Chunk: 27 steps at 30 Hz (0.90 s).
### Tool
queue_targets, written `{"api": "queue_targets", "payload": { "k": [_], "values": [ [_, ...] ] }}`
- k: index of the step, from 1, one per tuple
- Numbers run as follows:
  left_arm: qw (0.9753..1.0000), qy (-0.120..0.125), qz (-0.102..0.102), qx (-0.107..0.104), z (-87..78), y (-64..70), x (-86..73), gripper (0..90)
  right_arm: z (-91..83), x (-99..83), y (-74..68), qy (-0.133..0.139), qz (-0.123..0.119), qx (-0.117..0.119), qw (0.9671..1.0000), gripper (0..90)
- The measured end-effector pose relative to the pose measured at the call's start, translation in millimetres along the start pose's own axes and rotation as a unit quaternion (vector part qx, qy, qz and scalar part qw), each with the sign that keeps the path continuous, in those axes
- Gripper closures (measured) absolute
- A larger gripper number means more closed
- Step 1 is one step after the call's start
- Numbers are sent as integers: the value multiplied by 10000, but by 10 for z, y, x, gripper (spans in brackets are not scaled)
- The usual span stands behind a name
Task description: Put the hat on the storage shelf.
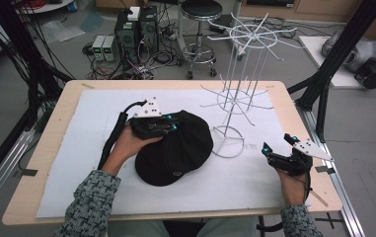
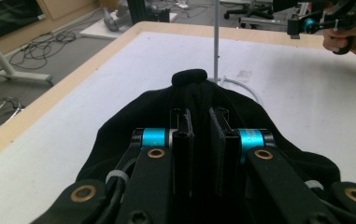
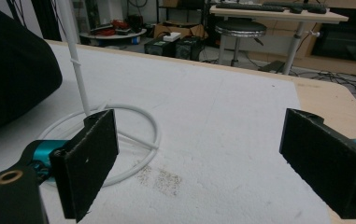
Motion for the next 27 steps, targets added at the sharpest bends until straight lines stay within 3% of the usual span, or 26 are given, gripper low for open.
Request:
{"api": "queue_targets", "payload": {
  "k": [2, 9, 10, 16, 27],
  "values": [
    [9999, 146, -51, 59, -107, -28, 17, 808, 3, -1, 3, -1, 7, -5, 10000, 108],
    [9993, 304, -37, 233, -356, -109, 35, 808, 5, -5, -5, -18, 13, 3, 10000, 108],
    [9988, 388, -118, 285, -431, -134, 38, 808, 4, -4, -6, -14, 30, 8, 10000, 108],
    [9983, 453, -142, 346, -602, -189, 32, 808, 9, -8, -5, -43, -1, -2, 10000, 108],
    [9959, 718, -104, 532, -976, -299, 168, 809, 21, -12, -11, -54, 11, 15, 10000, 108]
  ]
}}
Point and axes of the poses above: each handheld gripper's, and its own axes: z roughly forward along the jaws, x roughly out of its top, y roughly to its right, the point moved 8 cm from there along z, roughly forward along the jaws, and after that the axes turned 7 degrees about -y, right-handed, at the moved point
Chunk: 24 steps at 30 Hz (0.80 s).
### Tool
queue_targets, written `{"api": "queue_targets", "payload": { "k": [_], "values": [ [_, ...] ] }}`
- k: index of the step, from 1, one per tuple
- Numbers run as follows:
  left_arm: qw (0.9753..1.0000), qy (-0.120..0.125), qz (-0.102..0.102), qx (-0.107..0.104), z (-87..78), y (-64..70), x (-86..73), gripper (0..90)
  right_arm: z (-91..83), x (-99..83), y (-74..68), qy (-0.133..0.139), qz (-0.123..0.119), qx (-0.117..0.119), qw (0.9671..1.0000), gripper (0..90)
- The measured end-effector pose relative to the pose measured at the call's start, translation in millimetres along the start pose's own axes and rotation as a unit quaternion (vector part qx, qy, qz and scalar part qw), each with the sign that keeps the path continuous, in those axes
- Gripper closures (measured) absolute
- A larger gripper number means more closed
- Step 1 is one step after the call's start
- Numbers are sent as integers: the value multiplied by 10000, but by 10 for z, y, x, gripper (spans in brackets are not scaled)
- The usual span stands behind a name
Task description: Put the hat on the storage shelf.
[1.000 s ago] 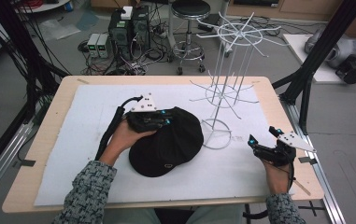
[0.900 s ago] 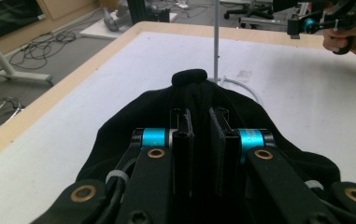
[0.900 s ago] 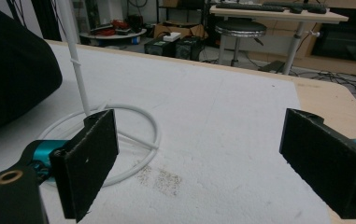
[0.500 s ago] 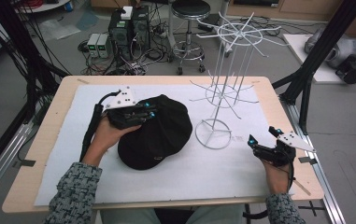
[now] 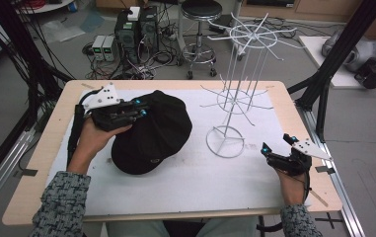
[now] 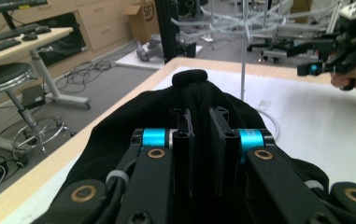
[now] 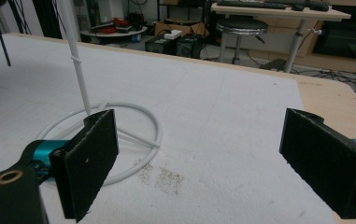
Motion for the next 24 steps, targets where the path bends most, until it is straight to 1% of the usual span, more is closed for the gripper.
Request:
{"api": "queue_targets", "payload": {
  "k": [3, 7, 8, 9, 11, 15, 18, 21, 22, 24],
  "values": [
    [9999, 90, 10, 50, -86, -40, 75, 809, 3, -2, 0, -2, -26, 1, 10000, 108],
    [9996, 264, -5, 49, -191, -68, 191, 810, 5, -11, 1, -33, -14, 1, 10000, 108],
    [9995, 310, 16, 61, -239, -88, 243, 810, 5, -11, 2, -32, -17, 2, 10000, 108],
    [9995, 310, 16, 61, -239, -88, 243, 810, 5, -11, 2, -28, -16, 2, 10000, 108],
    [9992, 403, -35, 46, -279, -99, 302, 810, 6, -12, 2, -34, -19, 1, 10000, 108],
    [9989, 467, 3, 39, -367, -135, 420, 810, 7, -14, 1, -42, -9, -3, 10000, 108],
    [9983, 586, -12, -13, -433, -150, 530, 810, 14, -18, 7, -57, -39, -6, 10000, 108],
    [9978, 652, 9, -67, -489, -178, 637, 810, 23, -24, 3, -69, -5, 6, 10000, 108],
    [9976, 693, 10, -84, -523, -195, 714, 810, 24, -23, -2, -69, -6, 11, 10000, 108],
    [9975, 703, 14, -94, -538, -203, 743, 810, 24, -21, 0, -61, -16, 3, 10000, 108]
  ]
}}
Point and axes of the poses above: each handheld gripper's, and its own axes: z roughly forward along the jaws, x roughly out of its top, y roughly to its right, the point moved 8 cm from there along z, roughly forward along the jaws, and after that the axes turned 7 degrees about -y, right-handed, at the moved point
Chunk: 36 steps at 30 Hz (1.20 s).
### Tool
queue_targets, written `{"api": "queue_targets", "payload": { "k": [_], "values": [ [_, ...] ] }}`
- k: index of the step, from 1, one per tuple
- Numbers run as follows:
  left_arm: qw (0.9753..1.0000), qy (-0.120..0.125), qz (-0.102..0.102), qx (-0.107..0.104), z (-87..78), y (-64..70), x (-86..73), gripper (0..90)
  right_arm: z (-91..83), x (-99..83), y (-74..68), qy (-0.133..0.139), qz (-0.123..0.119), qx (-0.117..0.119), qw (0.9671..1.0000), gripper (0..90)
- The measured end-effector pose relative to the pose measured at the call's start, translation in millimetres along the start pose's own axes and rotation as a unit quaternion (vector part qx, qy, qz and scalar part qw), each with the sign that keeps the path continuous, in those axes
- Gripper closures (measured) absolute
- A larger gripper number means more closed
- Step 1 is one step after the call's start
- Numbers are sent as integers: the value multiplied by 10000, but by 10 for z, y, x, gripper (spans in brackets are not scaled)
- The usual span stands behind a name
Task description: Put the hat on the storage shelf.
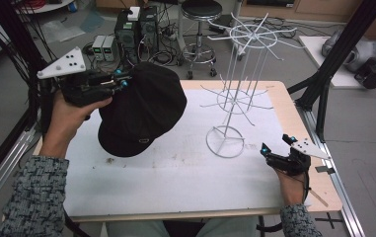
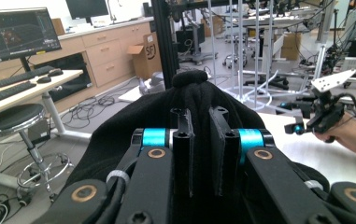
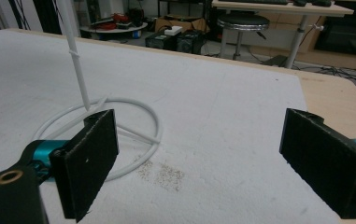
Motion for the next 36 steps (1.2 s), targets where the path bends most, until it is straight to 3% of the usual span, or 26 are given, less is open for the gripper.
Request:
{"api": "queue_targets", "payload": {
  "k": [2, 12, 25, 36],
  "values": [
    [9999, 111, 0, -26, -46, -38, 142, 810, -2, -2, 3, -4, 3, 1, 10000, 108],
    [9998, 180, 65, 21, -149, -126, 505, 810, -1, -3, 5, 1, 22, 10, 10000, 108],
    [9985, 530, 165, -21, -245, -186, 1039, 811, 0, -3, 11, 1, 23, -3, 10000, 108],
    [9974, 697, 183, -42, -253, -203, 1272, 811, -6, -4, 10, 11, 54, 8, 10000, 108]
  ]
}}
Point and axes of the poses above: each handheld gripper's, and its own axes: z roughly forward along the jaws, x roughly out of its top, y roughly to its right, the point moved 8 cm from there along z, roughly forward along the jaws, and after that the axes turned 7 degrees about -y, right-handed, at the moved point
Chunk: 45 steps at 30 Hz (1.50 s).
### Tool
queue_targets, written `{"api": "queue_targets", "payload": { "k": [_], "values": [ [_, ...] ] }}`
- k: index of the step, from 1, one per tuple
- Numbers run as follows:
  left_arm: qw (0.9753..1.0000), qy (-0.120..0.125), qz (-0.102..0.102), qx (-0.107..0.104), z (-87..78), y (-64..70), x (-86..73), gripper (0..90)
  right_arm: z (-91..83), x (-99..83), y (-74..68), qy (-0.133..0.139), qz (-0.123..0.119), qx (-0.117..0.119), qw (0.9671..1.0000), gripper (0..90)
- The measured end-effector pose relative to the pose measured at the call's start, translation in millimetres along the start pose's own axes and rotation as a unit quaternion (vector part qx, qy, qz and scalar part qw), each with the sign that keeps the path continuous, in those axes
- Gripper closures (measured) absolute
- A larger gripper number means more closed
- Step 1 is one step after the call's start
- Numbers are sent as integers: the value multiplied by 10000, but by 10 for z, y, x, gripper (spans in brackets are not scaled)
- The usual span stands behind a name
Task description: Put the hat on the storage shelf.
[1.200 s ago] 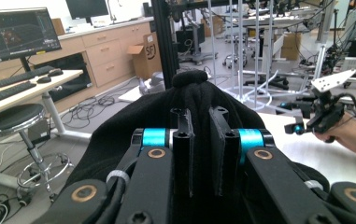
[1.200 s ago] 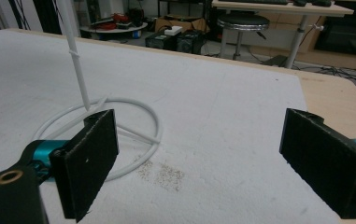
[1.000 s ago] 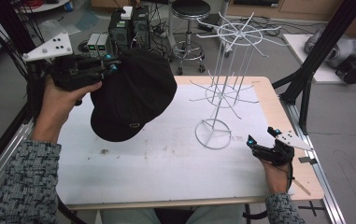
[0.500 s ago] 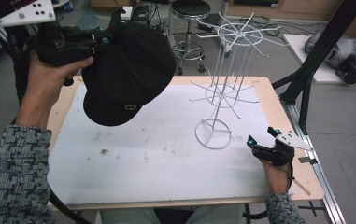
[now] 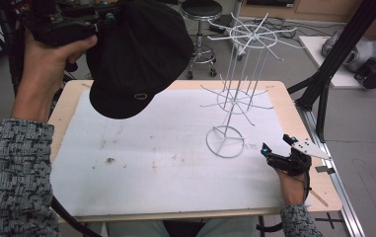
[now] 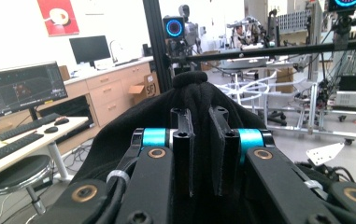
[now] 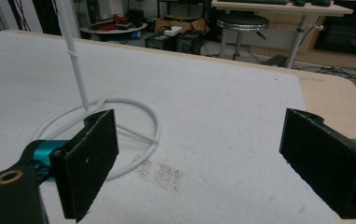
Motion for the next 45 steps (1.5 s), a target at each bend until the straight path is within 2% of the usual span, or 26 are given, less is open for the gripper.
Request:
{"api": "queue_targets", "payload": {
  "k": [4, 12, 18, 31, 36, 45],
  "values": [
    [9998, 193, -50, -27, -16, -30, 102, 811, 2, -1, 6, -6, -20, -4, 10000, 108],
    [9991, 392, -95, -104, -8, -23, 226, 811, -1, 0, 3, 4, -1, 1, 10000, 108],
    [9989, 443, -56, -140, 32, 8, 305, 812, -1, 0, 14, 18, -15, -5, 10000, 108],
    [9981, 536, -136, -272, 195, 51, 434, 811, -5, -4, 22, 5, 25, -4, 10000, 108],
    [9975, 578, -186, -361, 275, 73, 446, 811, -6, -4, 20, 6, 5, 1, 10000, 108],
    [9972, 569, -258, -401, 361, 54, 413, 811, -1, -10, 23, -17, 15, 11, 10000, 108]
  ]
}}
Point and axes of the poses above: each handheld gripper's, and its own axes: z roughly forward along the jaws, x roughly out of its top, y roughly to its right, the point moved 8 cm from there along z, roughly forward along the jaws, and after that the axes turned 7 degrees about -y, right-handed, at the moved point
